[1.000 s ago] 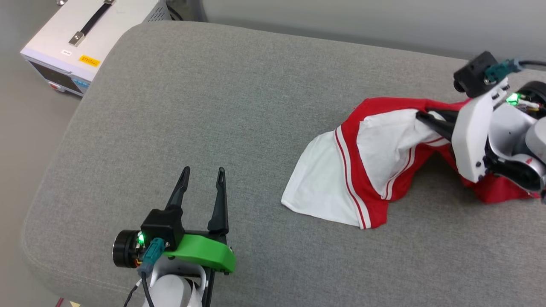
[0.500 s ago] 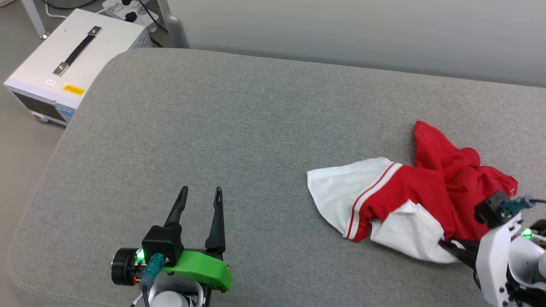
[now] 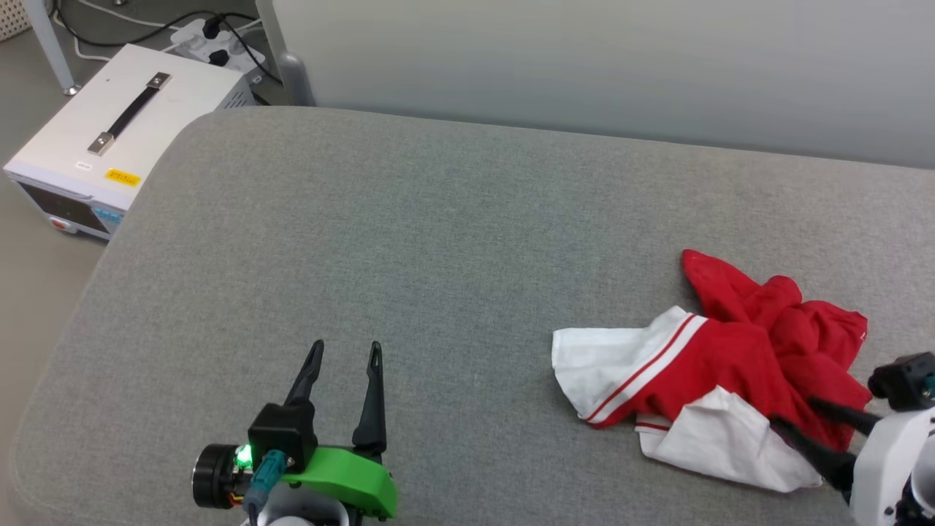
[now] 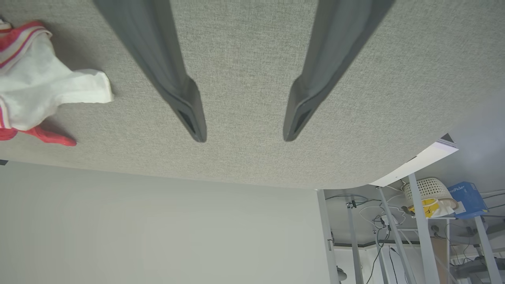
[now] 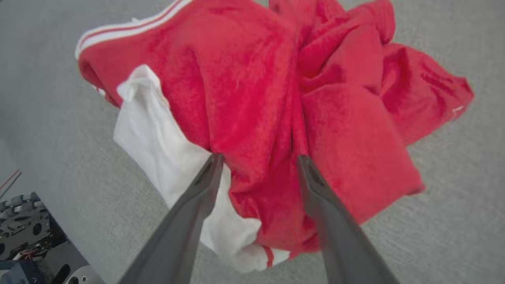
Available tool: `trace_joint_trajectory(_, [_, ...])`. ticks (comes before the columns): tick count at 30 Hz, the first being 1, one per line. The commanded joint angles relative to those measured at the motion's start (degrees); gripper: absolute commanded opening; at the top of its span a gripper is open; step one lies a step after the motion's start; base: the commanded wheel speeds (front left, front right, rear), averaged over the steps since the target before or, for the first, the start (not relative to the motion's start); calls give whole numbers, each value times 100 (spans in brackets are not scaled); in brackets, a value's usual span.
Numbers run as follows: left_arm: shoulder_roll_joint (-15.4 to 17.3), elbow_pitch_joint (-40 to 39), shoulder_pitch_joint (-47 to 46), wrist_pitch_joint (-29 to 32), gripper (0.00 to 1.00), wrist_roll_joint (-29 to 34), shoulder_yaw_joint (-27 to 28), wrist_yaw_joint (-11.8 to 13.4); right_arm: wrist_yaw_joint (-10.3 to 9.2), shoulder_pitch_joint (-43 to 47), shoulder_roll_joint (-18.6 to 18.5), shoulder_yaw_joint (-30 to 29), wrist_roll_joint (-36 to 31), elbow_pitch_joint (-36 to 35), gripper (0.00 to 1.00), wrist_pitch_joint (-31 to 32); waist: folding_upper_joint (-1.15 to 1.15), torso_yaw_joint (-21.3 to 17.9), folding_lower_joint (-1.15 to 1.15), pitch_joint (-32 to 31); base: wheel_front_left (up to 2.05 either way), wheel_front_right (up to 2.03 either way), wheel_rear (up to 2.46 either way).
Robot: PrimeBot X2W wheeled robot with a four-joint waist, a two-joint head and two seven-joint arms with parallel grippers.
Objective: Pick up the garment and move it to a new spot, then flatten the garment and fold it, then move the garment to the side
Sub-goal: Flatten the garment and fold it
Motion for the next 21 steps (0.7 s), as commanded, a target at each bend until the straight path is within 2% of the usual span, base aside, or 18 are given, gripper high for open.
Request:
trace_joint_trajectory(1, [-15,10,93,-34,100,63,14,-32,-4,19,-38,-243,-100,-80,100,-150,0,-26,0,-73,0,0,0])
trace_joint_trajectory(6, [-15,-29,136,-34,100,101,28,-47,-4,-52,-236,-1133,-424,-421,100,-260,0,-45,0,-142,0,0,0])
trace_joint_trajectory(11, [-15,-79,118,-34,100,123,42,-64,-4,-206,-390,-1883,-796,-689,100,254,0,-44,0,-107,0,0,0])
trace_joint_trajectory(13, [-15,-100,91,-34,100,128,44,-75,-4,-273,-392,-2094,-826,-745,100,638,0,-31,0,-60,0,0,0])
trace_joint_trajectory(14, [-15,-139,30,-34,100,126,35,-82,-4,-391,-415,-2251,-860,-722,100,1448,0,4,0,39,0,0,0])
trace_joint_trajectory(17, [-15,-174,-32,-34,100,113,27,-80,-4,-506,-402,-2305,-881,-654,100,2252,0,41,0,161,0,0,0])
trace_joint_trajectory(21, [-15,-224,-143,-34,100,67,-33,-60,-4,-601,-196,-2277,-905,-441,100,3219,0,142,0,368,0,0,0])
